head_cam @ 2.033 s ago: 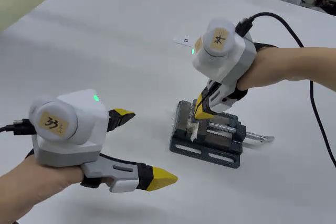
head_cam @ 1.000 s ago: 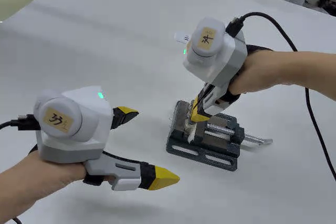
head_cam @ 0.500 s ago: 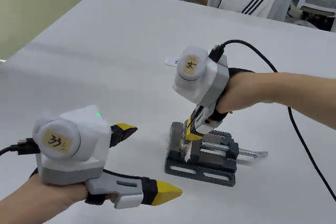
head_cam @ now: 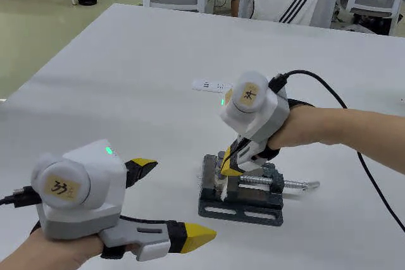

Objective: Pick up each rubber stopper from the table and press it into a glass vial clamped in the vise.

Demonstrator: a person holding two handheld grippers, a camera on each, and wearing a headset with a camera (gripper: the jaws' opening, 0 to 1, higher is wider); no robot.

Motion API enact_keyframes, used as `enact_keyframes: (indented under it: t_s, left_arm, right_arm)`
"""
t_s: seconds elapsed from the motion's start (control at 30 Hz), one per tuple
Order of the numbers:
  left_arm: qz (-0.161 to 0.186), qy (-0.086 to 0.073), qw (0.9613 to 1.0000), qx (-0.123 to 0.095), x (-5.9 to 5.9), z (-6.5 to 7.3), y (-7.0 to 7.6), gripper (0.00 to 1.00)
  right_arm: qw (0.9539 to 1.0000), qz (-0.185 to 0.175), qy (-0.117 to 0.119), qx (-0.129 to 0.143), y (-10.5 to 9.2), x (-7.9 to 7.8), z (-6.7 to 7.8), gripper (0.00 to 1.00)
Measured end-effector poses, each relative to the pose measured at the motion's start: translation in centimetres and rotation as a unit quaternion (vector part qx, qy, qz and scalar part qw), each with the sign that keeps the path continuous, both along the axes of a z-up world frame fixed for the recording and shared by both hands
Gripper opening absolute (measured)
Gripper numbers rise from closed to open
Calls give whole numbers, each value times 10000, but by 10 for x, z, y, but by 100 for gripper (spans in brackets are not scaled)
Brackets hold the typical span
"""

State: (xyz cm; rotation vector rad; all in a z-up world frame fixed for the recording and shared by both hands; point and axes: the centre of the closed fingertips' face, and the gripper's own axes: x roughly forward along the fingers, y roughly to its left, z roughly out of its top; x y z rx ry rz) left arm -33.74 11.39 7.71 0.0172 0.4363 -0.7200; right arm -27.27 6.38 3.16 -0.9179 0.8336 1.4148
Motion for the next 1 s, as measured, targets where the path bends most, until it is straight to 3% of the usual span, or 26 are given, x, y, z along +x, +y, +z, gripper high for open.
enact_keyframes:
  t_s: [0.23, 0.43, 0.57, 0.7, 0.9, 1.0]
  left_arm:
    - [28, -18, 10000, 16, -2, -1, 0, 92]
    - [42, -12, 10000, 12, -4, -2, 1, 92]
    - [49, -23, 10000, 0, -7, -3, 1, 93]
    - [84, -13, 10000, -9, -10, -4, 1, 93]
    - [78, 14, 10000, 1, -13, -7, 3, 94]
    - [132, -25, 9998, -141, -13, -5, 3, 94]
  right_arm:
    - [9987, -287, 6, 415, -19, -10, 1, 25]
    - [9951, -711, -94, 678, -51, -17, -3, 47]
    - [9880, -1177, -185, 982, -73, -22, -2, 60]
    - [9778, -1650, -243, 1267, -97, -27, -3, 77]
    - [9666, -2140, -210, 1391, -130, -37, -16, 87]
    - [9607, -2328, -198, 1498, -140, -42, -19, 94]
